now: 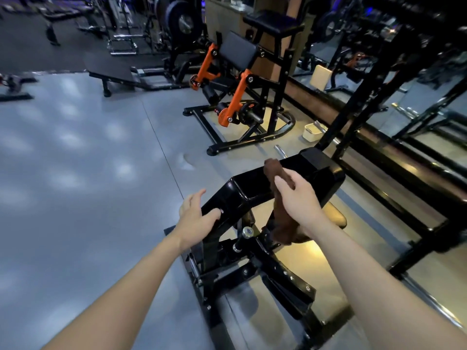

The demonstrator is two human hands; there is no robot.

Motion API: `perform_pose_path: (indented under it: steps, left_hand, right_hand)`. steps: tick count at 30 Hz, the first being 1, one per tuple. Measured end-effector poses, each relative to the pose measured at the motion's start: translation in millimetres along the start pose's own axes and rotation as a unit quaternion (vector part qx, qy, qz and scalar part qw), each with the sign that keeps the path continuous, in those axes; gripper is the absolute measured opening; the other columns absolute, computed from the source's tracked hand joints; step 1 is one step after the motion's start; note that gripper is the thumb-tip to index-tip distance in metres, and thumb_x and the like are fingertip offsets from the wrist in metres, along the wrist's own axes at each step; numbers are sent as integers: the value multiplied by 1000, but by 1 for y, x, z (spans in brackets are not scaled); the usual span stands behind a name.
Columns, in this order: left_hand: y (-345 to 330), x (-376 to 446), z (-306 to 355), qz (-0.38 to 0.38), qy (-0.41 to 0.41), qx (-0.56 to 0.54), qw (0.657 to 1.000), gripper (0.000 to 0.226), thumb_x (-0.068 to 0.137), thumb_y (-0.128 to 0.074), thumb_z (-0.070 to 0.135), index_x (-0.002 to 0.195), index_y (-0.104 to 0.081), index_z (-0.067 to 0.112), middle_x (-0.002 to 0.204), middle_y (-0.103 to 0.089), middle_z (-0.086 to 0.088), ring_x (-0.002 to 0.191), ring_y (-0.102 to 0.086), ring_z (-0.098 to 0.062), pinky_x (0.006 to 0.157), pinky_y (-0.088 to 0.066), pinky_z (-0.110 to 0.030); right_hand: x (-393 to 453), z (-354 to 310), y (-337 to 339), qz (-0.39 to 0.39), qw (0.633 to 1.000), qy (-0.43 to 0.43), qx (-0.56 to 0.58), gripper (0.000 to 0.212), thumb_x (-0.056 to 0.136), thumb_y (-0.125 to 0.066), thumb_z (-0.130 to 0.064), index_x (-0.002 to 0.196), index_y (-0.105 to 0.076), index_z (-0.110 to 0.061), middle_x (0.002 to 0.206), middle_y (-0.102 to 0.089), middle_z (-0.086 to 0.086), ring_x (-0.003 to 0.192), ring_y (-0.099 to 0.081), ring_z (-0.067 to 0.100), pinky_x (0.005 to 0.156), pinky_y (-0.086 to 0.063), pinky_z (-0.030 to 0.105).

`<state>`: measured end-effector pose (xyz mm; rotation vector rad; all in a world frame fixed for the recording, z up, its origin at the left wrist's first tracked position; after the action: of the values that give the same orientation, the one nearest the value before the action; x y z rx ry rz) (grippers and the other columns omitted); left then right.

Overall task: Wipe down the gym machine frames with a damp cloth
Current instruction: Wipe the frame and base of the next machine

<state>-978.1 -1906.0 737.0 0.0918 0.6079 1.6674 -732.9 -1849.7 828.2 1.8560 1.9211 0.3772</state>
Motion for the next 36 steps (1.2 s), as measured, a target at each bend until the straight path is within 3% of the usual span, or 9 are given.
perform_pose_path:
  steps: [4,6,9,11,15,21,27,31,36]
  left_hand:
    - [11,-11,65,140,-81,-35,986,26,95,-54,21,106,-73,34,100,-68,-1,102,-62,-25,96,-50,-38]
    - [7,-17,99,90,-67,-115,987,19,101,-55,31,101,-74,31,85,-67,14,79,-61,-4,79,-52,-25]
    - [-8,-17,132,-59,-39,-143,987,32,95,-61,57,100,-74,28,94,-75,15,92,-68,-5,77,-50,-24]
    - [-15,-15,136,-95,-58,-113,987,33,91,-71,52,104,-77,22,98,-79,2,94,-74,-19,85,-59,-33]
    - [-7,2,128,-1,-87,-165,982,22,93,-75,32,100,-73,11,87,-74,-9,77,-68,-17,71,-54,-29]
    - [1,8,113,26,-12,-243,970,25,95,-73,31,108,-68,10,94,-75,-6,79,-75,-19,78,-64,-40]
    - [-18,-1,103,-64,84,-321,941,9,94,-70,14,99,-75,8,93,-76,-8,87,-67,-23,92,-60,-47]
    - [-37,-13,110,-120,66,-226,964,5,91,-69,8,88,-68,12,85,-75,-9,78,-73,-23,69,-63,-31]
    - [-32,-10,110,-5,-46,6,999,26,87,-76,44,94,-64,22,66,-70,7,68,-70,-15,66,-60,-40]
  right_hand:
    - [-33,-9,-13,-137,924,-169,315,30,109,-52,-37,120,-65,-13,70,-68,1,55,-65,14,49,-52,26]
    - [-43,-11,-14,-187,892,-217,350,31,108,-54,-38,102,-63,-10,63,-58,7,47,-56,19,43,-50,26]
    - [-43,-8,-16,-243,863,-258,361,41,102,-61,-46,81,-67,-11,68,-52,6,53,-49,17,44,-50,28]
    - [-38,-7,-16,-265,843,-261,389,42,99,-64,-47,84,-71,-8,77,-55,7,61,-51,15,46,-52,27]
    - [-37,-7,-3,-324,843,-226,366,38,99,-65,-34,118,-73,-2,104,-71,19,86,-65,26,65,-60,29]
    - [-11,-2,27,-172,937,-167,256,29,94,-74,-20,120,-72,-7,106,-78,15,78,-73,18,59,-59,21]
    - [11,2,19,-24,808,-184,559,38,93,-77,-26,126,-66,-9,117,-75,13,106,-73,19,85,-61,28]
    - [28,-4,-1,32,909,-114,399,30,102,-66,-26,130,-64,-17,112,-76,2,84,-74,12,68,-60,27]
    - [69,-20,-2,82,994,-17,66,43,107,-40,-35,148,-49,-26,141,-57,2,121,-60,26,106,-52,51]
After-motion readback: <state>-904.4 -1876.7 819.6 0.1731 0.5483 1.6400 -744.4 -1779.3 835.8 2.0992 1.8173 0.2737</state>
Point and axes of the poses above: each hand's wrist, its own x-axis towards the middle knuckle, its own y-axis out of the back of the hand, z = x × y, the point moved 5 cm from there along x, towards the middle knuckle
